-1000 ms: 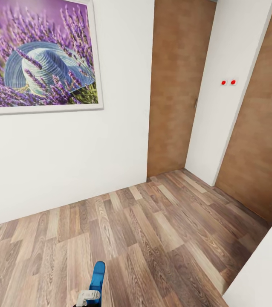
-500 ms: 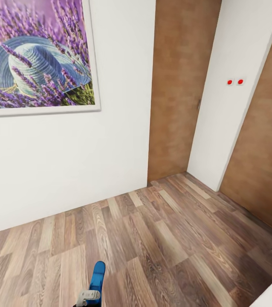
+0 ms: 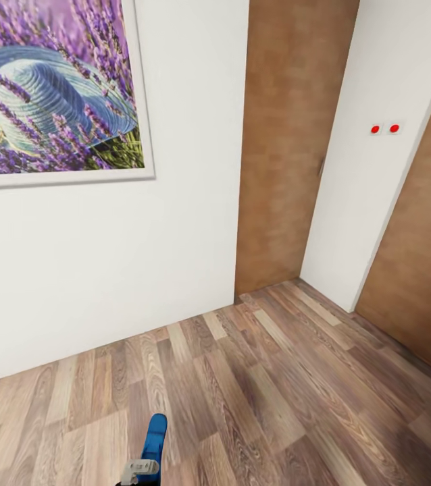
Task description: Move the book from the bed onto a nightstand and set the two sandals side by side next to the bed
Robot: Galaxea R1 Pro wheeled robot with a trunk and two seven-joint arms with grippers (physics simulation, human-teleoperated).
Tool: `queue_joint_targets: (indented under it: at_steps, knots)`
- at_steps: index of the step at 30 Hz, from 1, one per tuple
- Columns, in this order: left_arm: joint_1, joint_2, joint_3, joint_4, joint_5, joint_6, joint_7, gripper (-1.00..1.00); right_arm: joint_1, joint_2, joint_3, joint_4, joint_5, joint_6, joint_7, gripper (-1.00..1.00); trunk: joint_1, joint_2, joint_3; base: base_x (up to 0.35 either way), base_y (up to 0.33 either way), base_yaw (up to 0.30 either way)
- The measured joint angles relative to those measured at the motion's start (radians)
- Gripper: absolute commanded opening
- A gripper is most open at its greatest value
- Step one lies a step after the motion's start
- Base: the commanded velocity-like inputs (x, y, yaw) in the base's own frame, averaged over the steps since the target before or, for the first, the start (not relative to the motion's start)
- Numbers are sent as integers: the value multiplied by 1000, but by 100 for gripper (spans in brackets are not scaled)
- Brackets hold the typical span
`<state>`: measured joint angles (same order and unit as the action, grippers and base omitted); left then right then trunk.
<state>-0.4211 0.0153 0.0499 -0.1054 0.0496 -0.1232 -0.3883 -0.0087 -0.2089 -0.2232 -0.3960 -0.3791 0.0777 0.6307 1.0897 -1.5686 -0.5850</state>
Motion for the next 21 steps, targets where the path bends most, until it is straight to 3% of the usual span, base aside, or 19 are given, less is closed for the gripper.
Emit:
queue_joint_targets:
  at_steps: [21]
  knots:
    - [0,0,0,0,0,0,0,-100,0,0,0,0,0,0,0,100,0,0,0,305,0,0]
